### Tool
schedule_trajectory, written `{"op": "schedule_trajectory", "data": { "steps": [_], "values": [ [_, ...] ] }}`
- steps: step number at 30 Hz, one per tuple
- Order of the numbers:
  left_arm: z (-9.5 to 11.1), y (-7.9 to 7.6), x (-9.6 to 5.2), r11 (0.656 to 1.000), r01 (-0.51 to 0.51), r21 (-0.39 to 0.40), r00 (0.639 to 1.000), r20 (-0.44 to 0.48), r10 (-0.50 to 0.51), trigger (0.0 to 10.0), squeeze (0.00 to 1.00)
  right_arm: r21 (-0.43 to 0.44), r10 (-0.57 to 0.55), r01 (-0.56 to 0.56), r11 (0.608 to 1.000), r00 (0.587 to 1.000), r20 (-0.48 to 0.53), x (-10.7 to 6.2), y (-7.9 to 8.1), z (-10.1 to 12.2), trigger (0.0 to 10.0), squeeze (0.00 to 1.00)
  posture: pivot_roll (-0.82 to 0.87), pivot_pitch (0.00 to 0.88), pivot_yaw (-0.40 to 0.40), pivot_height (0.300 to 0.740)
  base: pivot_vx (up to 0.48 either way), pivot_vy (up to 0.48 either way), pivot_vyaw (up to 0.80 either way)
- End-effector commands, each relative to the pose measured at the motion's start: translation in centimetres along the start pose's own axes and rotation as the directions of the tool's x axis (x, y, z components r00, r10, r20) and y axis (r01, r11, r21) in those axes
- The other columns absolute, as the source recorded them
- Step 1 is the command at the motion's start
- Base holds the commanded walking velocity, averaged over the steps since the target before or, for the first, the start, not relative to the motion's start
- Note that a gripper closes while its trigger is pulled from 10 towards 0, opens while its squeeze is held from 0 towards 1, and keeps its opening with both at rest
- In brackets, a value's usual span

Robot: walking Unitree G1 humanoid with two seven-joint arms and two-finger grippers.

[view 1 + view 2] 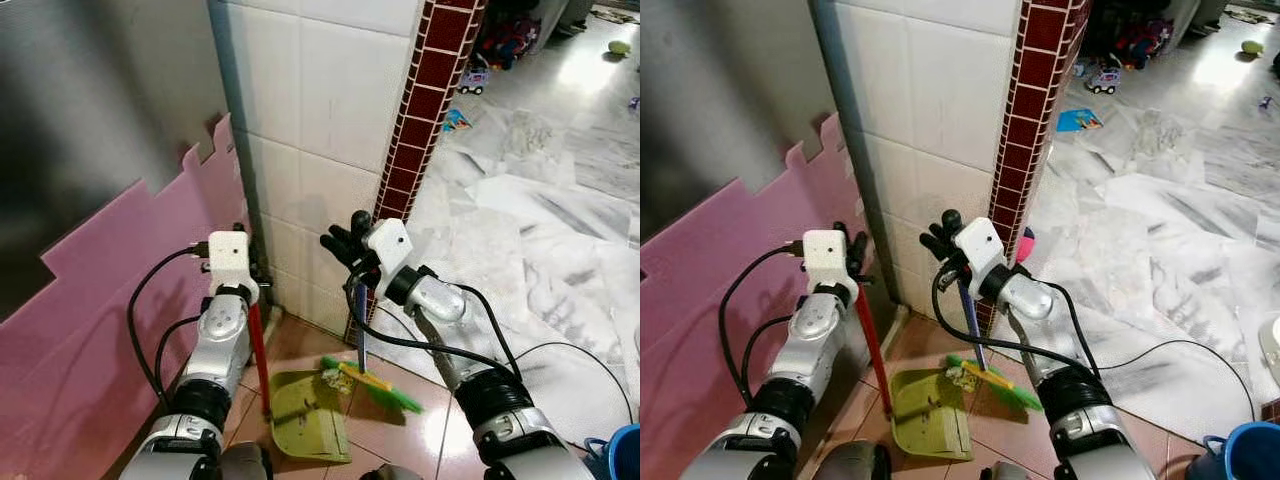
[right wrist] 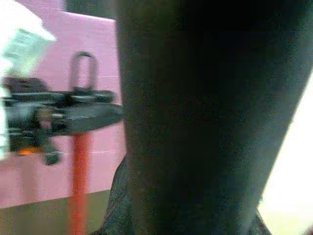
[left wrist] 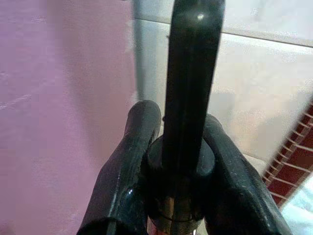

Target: Sweep floor

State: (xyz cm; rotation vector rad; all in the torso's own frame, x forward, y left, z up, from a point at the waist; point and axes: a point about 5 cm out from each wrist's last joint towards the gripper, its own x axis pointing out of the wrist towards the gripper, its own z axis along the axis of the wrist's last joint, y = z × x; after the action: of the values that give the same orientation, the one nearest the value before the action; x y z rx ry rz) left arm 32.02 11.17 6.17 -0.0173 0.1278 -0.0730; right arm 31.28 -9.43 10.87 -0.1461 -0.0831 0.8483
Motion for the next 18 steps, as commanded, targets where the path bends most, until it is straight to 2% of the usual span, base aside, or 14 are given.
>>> {"op": "schedule_trajectory", "data": {
  "steps": [1,3,4,5,8,10,13,16,18],
  "values": [
    [-2.4,-1.5,-0.6,0.997,0.073,-0.011,0.987,-0.143,-0.074,10.0,0.00,0.029,0.050,-0.051,0.998,0.998,0.045,0.2,0.0,1.2,10.0,0.00,0.00,0.000,0.012,0.740,0.000,0.000,0.00],
    [-2.8,-1.8,-0.7,0.995,0.100,0.008,0.981,-0.170,-0.097,10.0,0.00,0.029,0.114,-0.115,0.993,0.993,0.037,0.0,0.1,1.6,10.0,0.00,-0.01,0.000,0.016,0.740,0.000,0.000,0.00],
    [-3.0,-2.0,-0.6,0.994,0.110,0.006,0.977,-0.187,-0.107,10.0,0.00,0.019,0.206,-0.207,0.978,0.978,0.032,-0.3,0.2,2.4,10.0,0.00,-0.01,0.000,0.020,0.740,0.000,0.000,0.00],
    [-3.0,-2.1,-0.6,0.993,0.118,0.011,0.975,-0.189,-0.114,10.0,0.00,0.022,0.248,-0.249,0.968,0.968,0.028,-0.5,0.2,2.8,10.0,0.00,-0.01,0.000,0.021,0.740,0.000,0.000,0.00],
    [-2.6,-2.4,-0.3,0.992,0.123,0.000,0.978,-0.169,-0.121,10.0,0.00,0.049,0.373,-0.374,0.926,0.927,0.025,-1.6,0.3,4.2,10.0,0.00,-0.02,0.000,0.024,0.740,0.000,0.000,0.00],
    [-2.3,-2.5,-0.2,0.992,0.128,-0.005,0.980,-0.152,-0.127,10.0,0.00,0.068,0.401,-0.403,0.913,0.915,0.042,-1.9,0.3,4.9,10.0,0.00,-0.02,0.000,0.026,0.740,0.000,0.000,0.00],
    [-1.9,-2.7,0.0,0.991,0.133,-0.028,0.982,-0.130,-0.136,10.0,0.00,0.101,0.401,-0.409,0.907,0.911,0.096,-2.0,0.0,6.1,10.0,0.00,-0.02,0.000,0.027,0.740,0.000,0.000,0.00],
    [-1.4,-3.2,0.2,0.985,0.164,-0.057,0.979,-0.110,-0.169,10.0,0.00,0.169,0.316,-0.352,0.921,0.926,0.206,-1.7,-0.9,7.8,10.0,0.00,-0.02,0.000,0.031,0.740,0.000,0.000,0.00],
    [-1.3,-3.5,0.2,0.982,0.176,-0.075,0.977,-0.107,-0.183,10.0,0.00,0.192,0.260,-0.306,0.932,0.937,0.233,-1.6,-1.5,8.3,10.0,0.00,-0.02,0.000,0.031,0.740,0.000,0.000,0.00]
  ]
}}
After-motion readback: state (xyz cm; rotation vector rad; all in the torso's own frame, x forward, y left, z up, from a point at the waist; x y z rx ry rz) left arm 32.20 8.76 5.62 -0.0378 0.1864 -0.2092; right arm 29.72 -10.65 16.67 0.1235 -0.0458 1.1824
